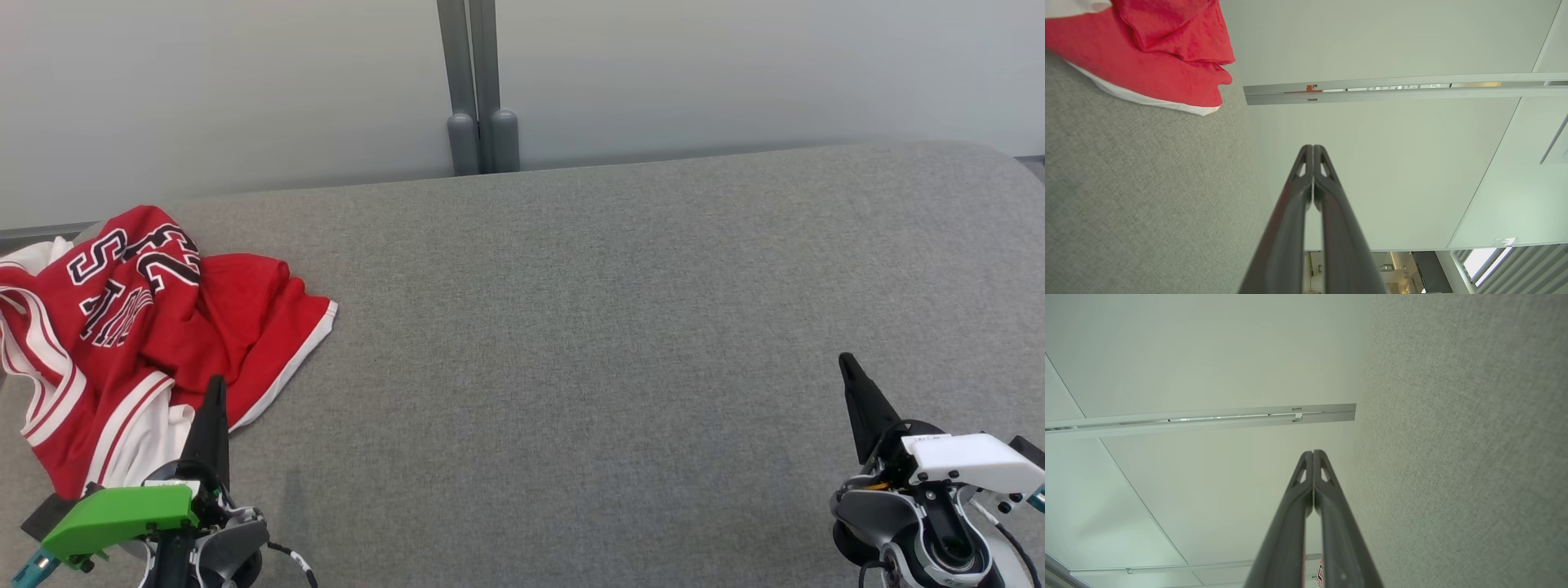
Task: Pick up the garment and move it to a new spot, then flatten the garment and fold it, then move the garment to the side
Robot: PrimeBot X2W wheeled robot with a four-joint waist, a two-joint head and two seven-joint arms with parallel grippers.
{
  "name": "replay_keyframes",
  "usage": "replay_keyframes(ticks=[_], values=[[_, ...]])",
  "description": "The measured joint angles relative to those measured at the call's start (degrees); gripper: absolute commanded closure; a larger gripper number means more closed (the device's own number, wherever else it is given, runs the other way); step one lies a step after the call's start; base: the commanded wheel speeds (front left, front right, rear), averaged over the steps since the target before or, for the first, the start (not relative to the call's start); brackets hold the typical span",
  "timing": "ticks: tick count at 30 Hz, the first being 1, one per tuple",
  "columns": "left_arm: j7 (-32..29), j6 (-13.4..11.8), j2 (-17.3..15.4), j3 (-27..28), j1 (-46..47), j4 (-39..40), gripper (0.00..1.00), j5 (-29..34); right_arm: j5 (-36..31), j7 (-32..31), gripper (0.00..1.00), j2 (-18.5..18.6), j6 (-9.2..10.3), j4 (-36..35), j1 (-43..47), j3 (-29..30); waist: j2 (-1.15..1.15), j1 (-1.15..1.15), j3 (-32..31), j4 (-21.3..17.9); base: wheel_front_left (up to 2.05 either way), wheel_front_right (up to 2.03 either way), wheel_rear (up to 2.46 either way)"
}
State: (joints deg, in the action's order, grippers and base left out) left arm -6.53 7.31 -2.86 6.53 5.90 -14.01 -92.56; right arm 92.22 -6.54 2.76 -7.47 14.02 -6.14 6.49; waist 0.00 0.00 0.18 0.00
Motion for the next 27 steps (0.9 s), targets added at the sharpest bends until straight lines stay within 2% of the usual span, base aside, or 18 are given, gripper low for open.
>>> replay_keyframes(ticks=[27], values=[[0.0,0.01,0.0,0.0,0.0,0.0,1.0,0.0,0.0,-0.01,1.0,0.0,0.0,0.0,0.0,0.0,0.0,0.0,0.0,0.0,0.0,0.0,0.0]])
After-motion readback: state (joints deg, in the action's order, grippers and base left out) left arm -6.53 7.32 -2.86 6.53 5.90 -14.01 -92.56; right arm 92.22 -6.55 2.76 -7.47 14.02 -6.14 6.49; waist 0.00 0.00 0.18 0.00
